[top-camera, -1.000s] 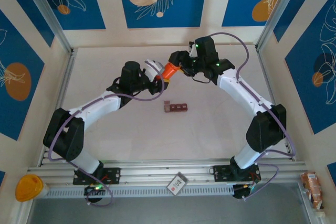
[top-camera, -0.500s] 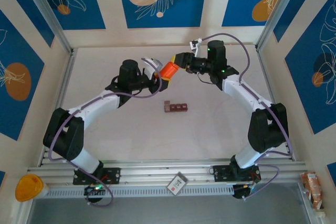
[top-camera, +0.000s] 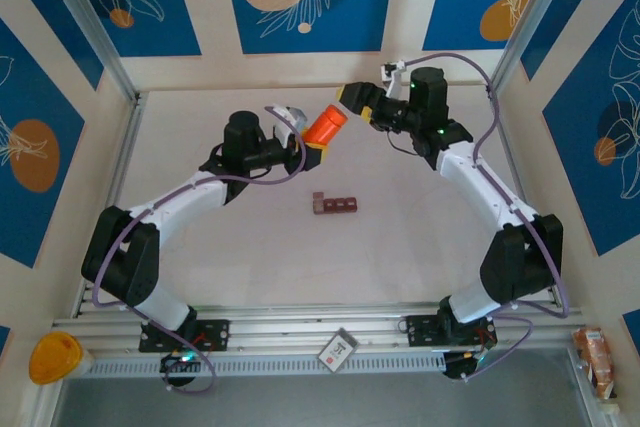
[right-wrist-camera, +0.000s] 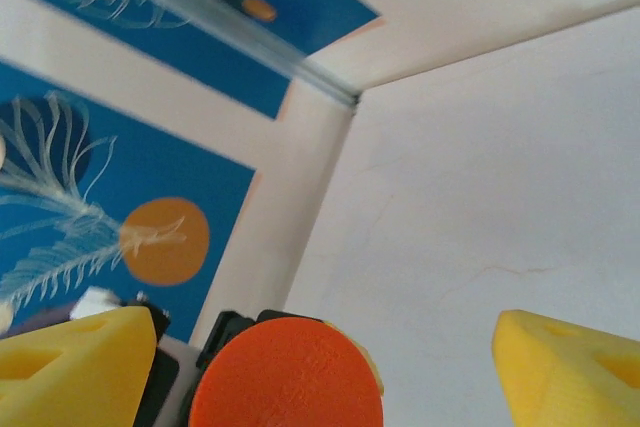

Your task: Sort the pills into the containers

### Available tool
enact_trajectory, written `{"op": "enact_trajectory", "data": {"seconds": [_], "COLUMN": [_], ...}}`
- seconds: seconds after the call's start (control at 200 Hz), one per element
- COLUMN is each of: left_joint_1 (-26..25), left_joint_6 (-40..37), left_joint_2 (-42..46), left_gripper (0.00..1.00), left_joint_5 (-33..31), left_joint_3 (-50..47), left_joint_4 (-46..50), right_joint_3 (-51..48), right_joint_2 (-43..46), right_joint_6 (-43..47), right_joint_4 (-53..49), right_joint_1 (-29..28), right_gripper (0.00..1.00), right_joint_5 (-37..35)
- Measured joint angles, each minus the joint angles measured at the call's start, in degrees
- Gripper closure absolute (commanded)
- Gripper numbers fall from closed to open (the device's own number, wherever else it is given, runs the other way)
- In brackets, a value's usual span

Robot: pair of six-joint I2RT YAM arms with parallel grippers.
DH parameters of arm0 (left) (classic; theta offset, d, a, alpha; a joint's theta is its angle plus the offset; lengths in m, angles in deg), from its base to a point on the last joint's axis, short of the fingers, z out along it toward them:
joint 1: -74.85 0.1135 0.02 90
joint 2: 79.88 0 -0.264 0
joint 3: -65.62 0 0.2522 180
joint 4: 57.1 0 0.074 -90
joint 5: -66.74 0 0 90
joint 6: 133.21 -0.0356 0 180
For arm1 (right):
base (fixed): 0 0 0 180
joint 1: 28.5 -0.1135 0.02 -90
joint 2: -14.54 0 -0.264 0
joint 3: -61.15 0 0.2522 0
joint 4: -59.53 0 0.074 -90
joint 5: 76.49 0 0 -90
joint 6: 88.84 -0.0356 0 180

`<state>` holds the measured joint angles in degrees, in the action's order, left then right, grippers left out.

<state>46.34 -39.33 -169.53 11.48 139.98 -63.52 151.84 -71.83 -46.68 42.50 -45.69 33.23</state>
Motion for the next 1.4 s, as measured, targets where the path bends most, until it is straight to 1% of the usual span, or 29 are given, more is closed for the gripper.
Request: {"op": "enact_trajectory", "data": {"seconds": [0.105, 0.225, 0.425, 0.595, 0.71, 0.765, 0.815, 0.88, 0.925, 1.005, 1.08, 1.16, 1.27, 1.401], "left_joint_1": [-0.35, -0.57, -0.98, -1.53, -1.77, -1.84, -1.88, -1.97, -2.05, -2.16, -2.14, -2.1, -1.86, -0.55], "left_joint_6": [-3.43, -6.91, -9.55, -10.54, -10.73, -10.97, -11.02, -11.19, -11.34, -11.34, -11.32, -10.82, -8.74, -2.19], "left_joint_2": [0.02, 0.02, 0.02, 0.02, 0.02, 0.02, 0.02, 0.02, 0.02, 0.02, 0.02, 0.02, 0.02, 0.0], "left_gripper": [1.0, 1.0, 1.0, 1.0, 1.0, 1.0, 1.0, 1.0, 1.0, 1.0, 1.0, 1.0, 1.0, 1.0], "left_joint_5": [-3.08, -6.23, -8.72, -9.55, -9.77, -9.79, -9.79, -9.81, -9.81, -9.94, -9.97, -9.94, -9.22, -3.63], "left_joint_3": [0.02, 0.02, 0.04, 0.11, 0.11, 0.11, 0.15, 0.22, 0.31, 0.31, 0.31, 0.31, 0.31, 0.31], "left_joint_4": [2.32, 4.72, 6.32, 6.47, 6.6, 6.62, 6.71, 6.93, 7.26, 7.48, 7.41, 6.99, 5.92, 3.17], "right_joint_3": [2.14, 3.26, 5.31, 5.66, 5.7, 5.7, 5.7, 5.73, 5.77, 5.86, 5.86, 5.35, 2.16, -3.32], "right_joint_2": [0.39, -0.02, -2.54, -4.37, -5.18, -5.38, -5.42, -5.42, -5.42, -5.42, -5.42, -5.38, -5.09, -4.44], "right_joint_6": [-2.32, -4.09, -5.07, -5.07, -5.22, -5.46, -5.27, -5.2, -5.64, -5.33, -5.16, -4.33, -1.95, 0.42], "right_joint_4": [-5.31, -9.81, -13.66, -15.28, -15.87, -15.93, -15.93, -15.89, -15.78, -15.69, -15.47, -13.75, -6.99, 5.84], "right_joint_1": [-0.28, -1.29, -4.35, -6.43, -7.1, -7.21, -7.23, -7.23, -7.23, -7.23, -7.21, -6.75, -5.16, -2.78], "right_gripper": [0.11, 0.1, 0.1, 0.12, 0.19, 0.27, 0.32, 0.42, 0.47, 0.51, 0.52, 0.51, 0.47, 0.44], "right_joint_5": [-4.66, -7.39, -9.03, -9.53, -9.57, -9.73, -9.73, -9.73, -9.68, -9.68, -9.6, -8.59, -3.72, 4.98]}}
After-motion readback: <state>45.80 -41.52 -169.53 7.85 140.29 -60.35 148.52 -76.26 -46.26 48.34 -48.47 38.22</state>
